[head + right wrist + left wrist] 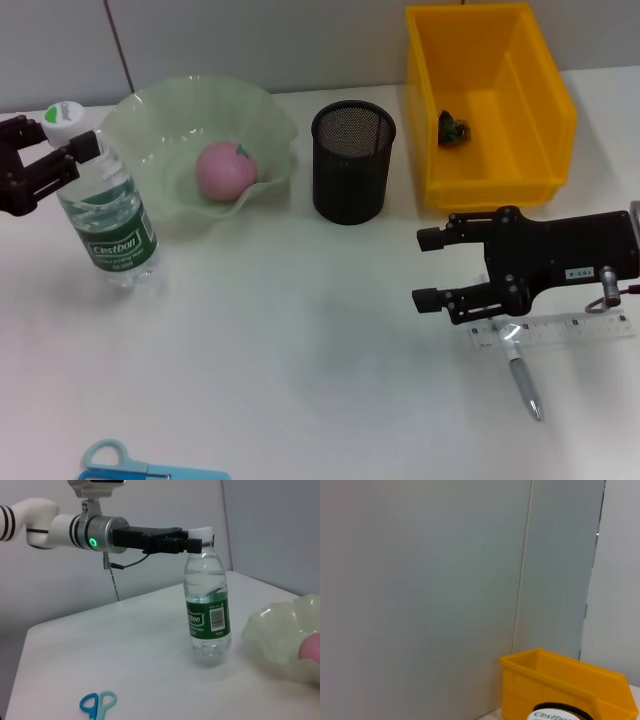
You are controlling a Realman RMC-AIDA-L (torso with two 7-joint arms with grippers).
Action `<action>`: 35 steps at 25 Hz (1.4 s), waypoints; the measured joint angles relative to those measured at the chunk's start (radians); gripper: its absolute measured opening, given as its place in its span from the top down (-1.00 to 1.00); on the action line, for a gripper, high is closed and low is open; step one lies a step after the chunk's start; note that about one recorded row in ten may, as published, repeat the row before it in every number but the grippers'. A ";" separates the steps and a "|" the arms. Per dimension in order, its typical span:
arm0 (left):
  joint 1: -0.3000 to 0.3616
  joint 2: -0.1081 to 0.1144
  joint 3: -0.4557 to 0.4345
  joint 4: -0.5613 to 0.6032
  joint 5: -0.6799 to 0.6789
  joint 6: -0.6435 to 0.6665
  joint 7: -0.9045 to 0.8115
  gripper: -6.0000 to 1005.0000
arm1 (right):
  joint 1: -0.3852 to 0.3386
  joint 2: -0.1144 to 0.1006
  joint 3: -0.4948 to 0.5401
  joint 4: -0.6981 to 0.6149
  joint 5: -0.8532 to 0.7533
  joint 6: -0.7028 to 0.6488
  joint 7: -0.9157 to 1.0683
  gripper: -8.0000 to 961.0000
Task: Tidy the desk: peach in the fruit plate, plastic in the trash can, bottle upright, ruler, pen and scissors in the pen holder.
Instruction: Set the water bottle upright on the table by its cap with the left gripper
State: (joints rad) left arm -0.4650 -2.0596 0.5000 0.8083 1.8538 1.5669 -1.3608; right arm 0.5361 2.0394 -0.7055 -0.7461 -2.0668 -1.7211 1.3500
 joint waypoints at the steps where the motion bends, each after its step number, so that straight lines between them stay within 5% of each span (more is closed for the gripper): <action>1: 0.001 0.001 0.000 -0.006 -0.005 -0.004 0.009 0.09 | -0.003 0.000 0.000 0.000 0.000 0.000 0.000 -0.67; 35: 0.030 -0.002 -0.001 -0.194 -0.109 -0.111 0.237 0.06 | -0.021 -0.001 0.003 0.007 0.001 0.019 -0.003 -0.67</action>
State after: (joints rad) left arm -0.4350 -2.0618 0.4986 0.6141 1.7451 1.4559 -1.1239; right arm 0.5154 2.0386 -0.7026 -0.7394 -2.0662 -1.7023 1.3468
